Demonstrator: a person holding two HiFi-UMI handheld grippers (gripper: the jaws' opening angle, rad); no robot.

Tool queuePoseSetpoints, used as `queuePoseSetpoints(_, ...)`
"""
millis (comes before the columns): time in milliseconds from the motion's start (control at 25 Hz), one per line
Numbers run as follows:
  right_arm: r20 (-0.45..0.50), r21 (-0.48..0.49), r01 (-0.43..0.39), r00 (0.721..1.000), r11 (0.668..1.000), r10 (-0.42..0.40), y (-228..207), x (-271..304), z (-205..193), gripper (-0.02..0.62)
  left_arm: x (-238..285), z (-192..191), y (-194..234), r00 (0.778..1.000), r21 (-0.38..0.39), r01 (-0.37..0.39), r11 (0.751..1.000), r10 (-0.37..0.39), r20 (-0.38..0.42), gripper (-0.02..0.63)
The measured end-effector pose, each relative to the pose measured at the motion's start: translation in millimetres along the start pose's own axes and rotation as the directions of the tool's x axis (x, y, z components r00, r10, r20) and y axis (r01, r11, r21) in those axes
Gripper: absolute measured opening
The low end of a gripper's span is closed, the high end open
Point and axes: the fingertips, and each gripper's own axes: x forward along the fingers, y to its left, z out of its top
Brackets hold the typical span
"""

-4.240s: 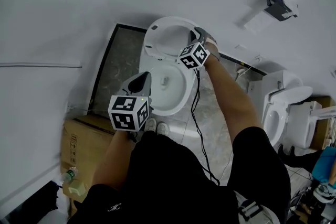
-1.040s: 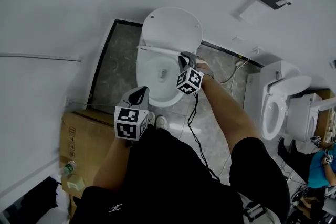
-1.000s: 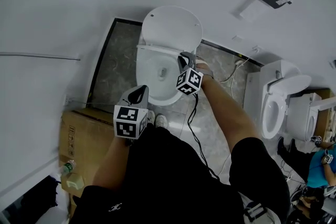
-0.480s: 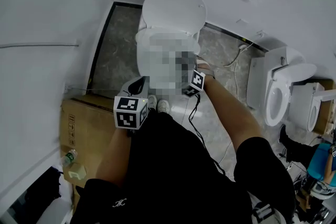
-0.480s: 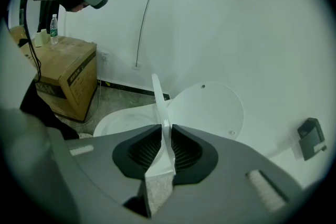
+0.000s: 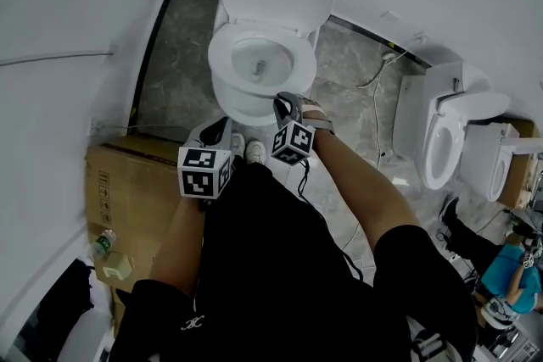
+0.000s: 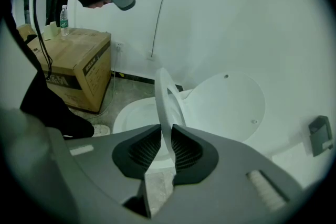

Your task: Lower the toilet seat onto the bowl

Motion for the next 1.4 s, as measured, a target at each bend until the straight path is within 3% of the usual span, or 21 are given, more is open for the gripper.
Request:
queuePoseSetpoints(360, -0.115, -0.021, -0.111, 0.988, 0.994, 0.108, 77, 32, -30, 0.078, 20, -32, 30, 1.000, -0.047, -0.004, 0.999, 0.003, -0.029, 0.006)
queuePoseSetpoints(760, -0.192, 0.000, -0.237, 0.953, 0.972, 0.233, 137, 78, -62, 0.092, 49, -64, 47, 0.999, -0.068, -0.001, 0.998, -0.003, -0.054, 0.006)
queuePoseSetpoints(1400, -0.287, 0.064, -0.316, 0.903, 0.947, 0.321, 194, 147, -104, 0.092, 95, -113, 78, 0.992, -0.101, -0.015, 0.995, 0.002, -0.126, 0.006)
